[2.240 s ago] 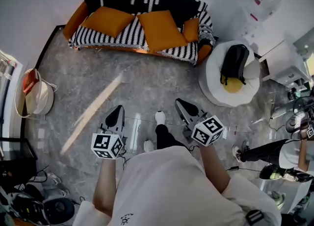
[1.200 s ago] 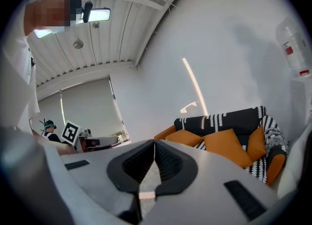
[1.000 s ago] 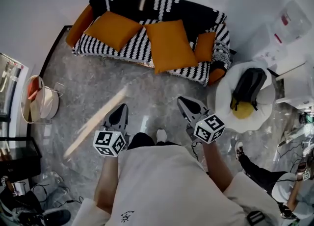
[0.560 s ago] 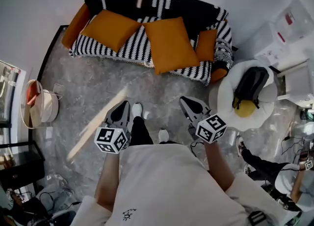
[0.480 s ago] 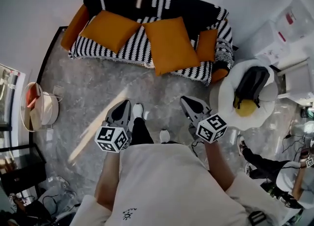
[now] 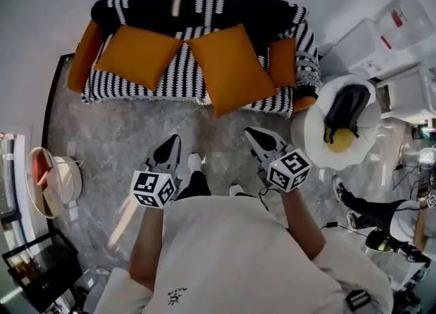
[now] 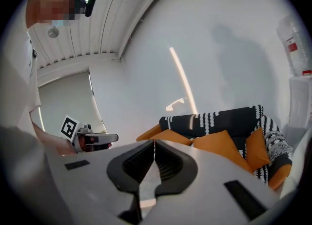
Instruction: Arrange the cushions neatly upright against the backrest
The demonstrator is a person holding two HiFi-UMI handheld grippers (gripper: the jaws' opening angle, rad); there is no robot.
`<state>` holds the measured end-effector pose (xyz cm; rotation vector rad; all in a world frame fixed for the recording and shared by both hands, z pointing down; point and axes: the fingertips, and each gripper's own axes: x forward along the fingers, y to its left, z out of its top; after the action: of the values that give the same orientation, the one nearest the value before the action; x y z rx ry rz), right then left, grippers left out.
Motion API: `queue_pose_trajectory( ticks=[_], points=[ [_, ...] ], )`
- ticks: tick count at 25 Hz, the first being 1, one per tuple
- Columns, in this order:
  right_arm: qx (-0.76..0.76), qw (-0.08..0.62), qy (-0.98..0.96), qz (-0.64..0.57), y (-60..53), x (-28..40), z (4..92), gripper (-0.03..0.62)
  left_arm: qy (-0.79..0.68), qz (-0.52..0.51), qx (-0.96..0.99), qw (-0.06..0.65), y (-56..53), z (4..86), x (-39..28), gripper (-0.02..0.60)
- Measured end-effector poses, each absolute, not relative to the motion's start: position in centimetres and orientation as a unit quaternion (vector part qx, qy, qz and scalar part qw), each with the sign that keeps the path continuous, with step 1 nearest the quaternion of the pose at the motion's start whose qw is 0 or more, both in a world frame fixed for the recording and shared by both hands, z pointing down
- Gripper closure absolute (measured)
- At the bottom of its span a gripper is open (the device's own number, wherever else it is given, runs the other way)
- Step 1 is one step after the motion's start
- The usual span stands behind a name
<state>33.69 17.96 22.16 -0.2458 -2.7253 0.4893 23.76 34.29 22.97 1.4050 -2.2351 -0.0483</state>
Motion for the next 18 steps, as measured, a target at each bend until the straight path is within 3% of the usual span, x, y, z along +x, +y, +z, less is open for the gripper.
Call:
queue_pose_trajectory(
  ticks=[10,18],
  points=[
    [0.026,0.225,-0.961,0.158,16.2,26.6,25.9,0.571,-0.781,0.045,0.565,0.263,32.7,26.1,12.5,0.565],
    [0.075,0.242,-0.953,0.164,15.3,24.0,27.0,0.569,-0.747,0.069,0.613,0.248,29.3,27.0,7.7,0.565]
  ],
)
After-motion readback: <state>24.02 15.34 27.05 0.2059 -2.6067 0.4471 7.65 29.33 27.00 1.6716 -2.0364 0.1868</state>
